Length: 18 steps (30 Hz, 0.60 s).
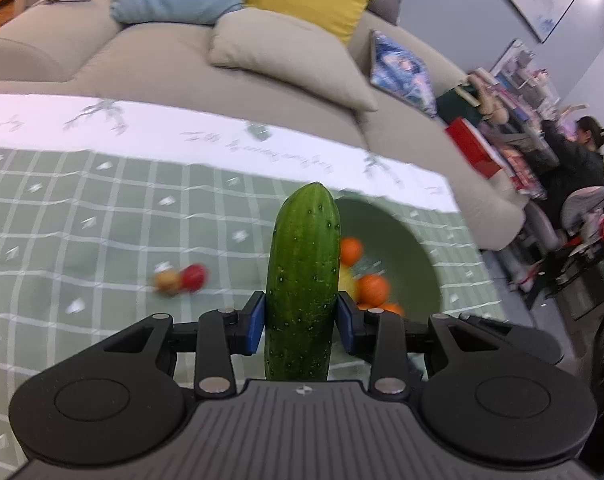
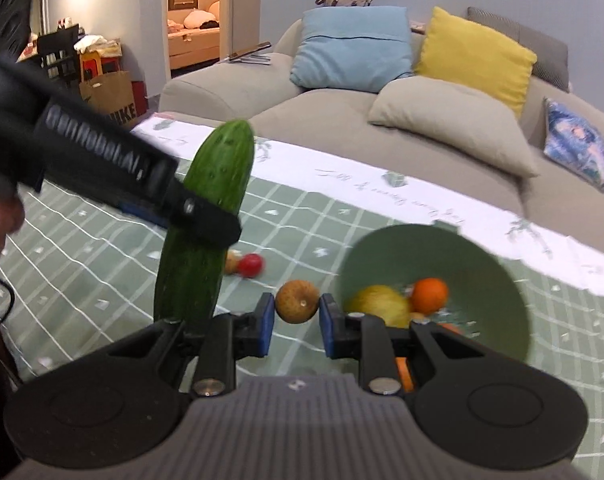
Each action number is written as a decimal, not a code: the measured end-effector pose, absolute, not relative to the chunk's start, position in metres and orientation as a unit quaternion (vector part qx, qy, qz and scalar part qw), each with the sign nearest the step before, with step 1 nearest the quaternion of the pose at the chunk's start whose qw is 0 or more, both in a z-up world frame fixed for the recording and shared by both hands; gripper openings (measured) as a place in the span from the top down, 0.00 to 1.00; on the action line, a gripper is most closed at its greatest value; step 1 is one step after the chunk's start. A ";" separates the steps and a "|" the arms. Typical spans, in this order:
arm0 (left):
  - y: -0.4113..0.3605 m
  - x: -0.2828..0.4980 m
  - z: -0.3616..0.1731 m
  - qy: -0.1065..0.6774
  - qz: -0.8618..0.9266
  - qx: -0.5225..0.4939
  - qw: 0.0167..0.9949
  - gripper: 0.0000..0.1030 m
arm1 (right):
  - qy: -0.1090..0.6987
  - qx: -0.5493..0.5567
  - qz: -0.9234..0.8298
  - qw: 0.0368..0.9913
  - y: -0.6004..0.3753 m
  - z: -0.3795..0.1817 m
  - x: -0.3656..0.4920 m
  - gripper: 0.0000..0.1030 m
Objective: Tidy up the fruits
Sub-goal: 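Carry the cucumber and longan into the colander and open both tools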
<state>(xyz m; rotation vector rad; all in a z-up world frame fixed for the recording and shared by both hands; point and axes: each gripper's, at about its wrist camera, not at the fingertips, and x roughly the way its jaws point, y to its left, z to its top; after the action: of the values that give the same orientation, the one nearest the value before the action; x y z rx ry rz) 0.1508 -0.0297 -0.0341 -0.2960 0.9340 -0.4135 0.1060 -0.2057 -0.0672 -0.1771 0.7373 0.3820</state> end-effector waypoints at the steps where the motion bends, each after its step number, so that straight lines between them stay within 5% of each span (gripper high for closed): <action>1: -0.035 0.155 -0.033 0.444 -0.202 -0.145 0.861 0.60 | 0.358 -0.092 0.183 0.911 -0.211 -0.065 0.108 0.81; 18: -0.110 0.236 -0.076 0.495 -0.213 -0.237 0.808 0.60 | 0.410 -0.151 0.155 0.886 -0.288 -0.071 0.176 0.81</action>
<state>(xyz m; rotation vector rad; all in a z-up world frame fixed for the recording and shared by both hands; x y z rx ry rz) 0.2364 -0.1105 -0.0755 -0.5072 1.0587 -0.4560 0.1764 -0.2880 -0.0715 -0.3146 0.8537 0.3229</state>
